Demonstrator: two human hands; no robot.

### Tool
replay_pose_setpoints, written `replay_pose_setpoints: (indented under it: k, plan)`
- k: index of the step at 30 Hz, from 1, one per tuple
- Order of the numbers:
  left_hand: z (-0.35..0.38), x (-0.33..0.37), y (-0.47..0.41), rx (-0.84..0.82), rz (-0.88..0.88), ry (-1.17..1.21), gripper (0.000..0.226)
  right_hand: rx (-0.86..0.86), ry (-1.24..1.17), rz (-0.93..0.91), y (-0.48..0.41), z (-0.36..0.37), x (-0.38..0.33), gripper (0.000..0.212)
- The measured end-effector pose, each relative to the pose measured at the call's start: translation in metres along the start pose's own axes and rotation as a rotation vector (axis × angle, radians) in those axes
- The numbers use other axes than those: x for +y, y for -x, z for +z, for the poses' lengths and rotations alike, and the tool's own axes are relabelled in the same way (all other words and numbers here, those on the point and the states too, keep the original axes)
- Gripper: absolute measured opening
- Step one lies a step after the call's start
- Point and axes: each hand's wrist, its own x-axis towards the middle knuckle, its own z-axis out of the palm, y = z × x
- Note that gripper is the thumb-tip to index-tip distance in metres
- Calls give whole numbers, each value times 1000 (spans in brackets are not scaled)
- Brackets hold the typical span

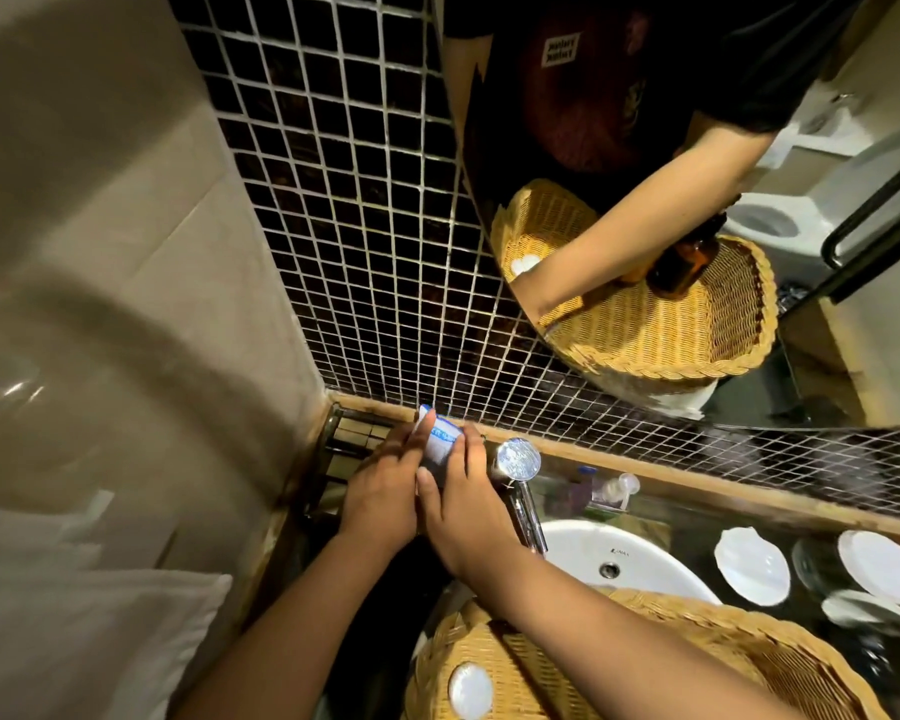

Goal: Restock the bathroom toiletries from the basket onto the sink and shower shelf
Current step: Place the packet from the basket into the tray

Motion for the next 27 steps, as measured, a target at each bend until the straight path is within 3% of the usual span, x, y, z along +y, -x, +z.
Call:
replay_pose_setpoints:
  k: [4, 9, 17, 19, 23, 27]
  plan:
    - [16, -5, 8, -19, 29, -76, 74, -78, 77, -30, 6, 7, 4, 76]
    - [22, -13, 12, -76, 124, -168, 94, -166, 164, -56, 9, 14, 7, 77]
    - [25, -23, 9, -136, 120, -230, 81, -312, 236, -15, 8, 20, 5, 113]
    - [21, -22, 9, -121, 109, -195, 74, -315, 242, -21, 8, 17, 1, 114]
    - [10, -19, 7, -134, 62, -146, 81, -303, 236, -30, 10, 14, -5, 109]
    - [-5, -16, 5, -149, 64, -64, 67, -301, 240, -29, 13, 13, -7, 106]
